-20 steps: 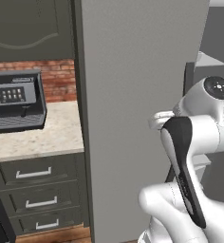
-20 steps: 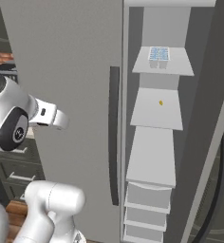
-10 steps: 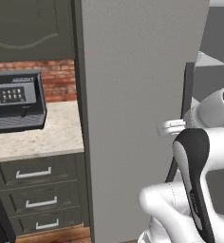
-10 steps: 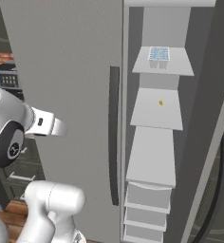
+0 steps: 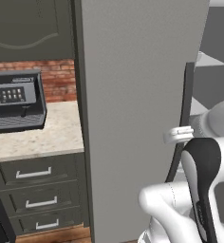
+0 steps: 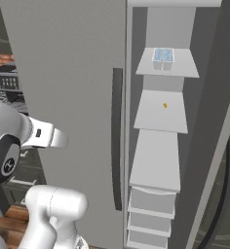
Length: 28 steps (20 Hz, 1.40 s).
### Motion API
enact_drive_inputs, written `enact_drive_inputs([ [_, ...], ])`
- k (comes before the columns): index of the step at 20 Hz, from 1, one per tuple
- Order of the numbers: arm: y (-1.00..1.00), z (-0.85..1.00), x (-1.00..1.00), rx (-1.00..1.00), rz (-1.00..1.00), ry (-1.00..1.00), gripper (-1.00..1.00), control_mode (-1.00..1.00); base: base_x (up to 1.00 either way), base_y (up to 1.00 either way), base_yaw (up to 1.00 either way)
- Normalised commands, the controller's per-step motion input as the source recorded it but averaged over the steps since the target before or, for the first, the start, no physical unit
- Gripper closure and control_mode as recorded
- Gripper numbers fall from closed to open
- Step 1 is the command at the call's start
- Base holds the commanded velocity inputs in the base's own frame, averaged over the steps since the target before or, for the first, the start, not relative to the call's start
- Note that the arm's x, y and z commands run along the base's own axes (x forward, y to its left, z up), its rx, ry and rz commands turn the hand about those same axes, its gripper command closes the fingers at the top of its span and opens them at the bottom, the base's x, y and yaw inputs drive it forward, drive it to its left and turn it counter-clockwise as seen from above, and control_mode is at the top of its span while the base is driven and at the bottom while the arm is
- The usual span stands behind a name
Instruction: Open the freezer door, pick up the ice cube tray from the freezer, and place it on the dining counter.
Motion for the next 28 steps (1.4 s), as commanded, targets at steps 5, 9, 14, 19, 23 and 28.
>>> enact_drive_inputs([
  [5, 0.0, 0.0, -0.02, 0.0, 0.0, 0.0, -1.0, -1.0, 0.0, 0.0, 0.0],
  [9, 0.0, 0.0, 0.0, 0.0, 0.0, 0.01, -1.0, -1.0, 0.0, 0.0, 0.0],
  [14, 0.0, 0.0, 0.0, 0.0, 0.0, 0.01, -1.0, 1.0, 0.0, 0.0, 0.0],
  [19, 0.0, 0.0, 0.0, 0.0, 0.0, 0.0, -1.0, 1.0, 0.0, -0.47, 0.0],
  [23, 0.0, 0.0, 0.0, 0.0, 0.0, 0.0, -1.0, 1.0, 0.07, -0.58, 0.0],
  [28, 0.0, 0.0, 0.0, 0.0, 0.0, 0.0, -1.0, 1.0, 0.28, -0.47, 0.0],
])
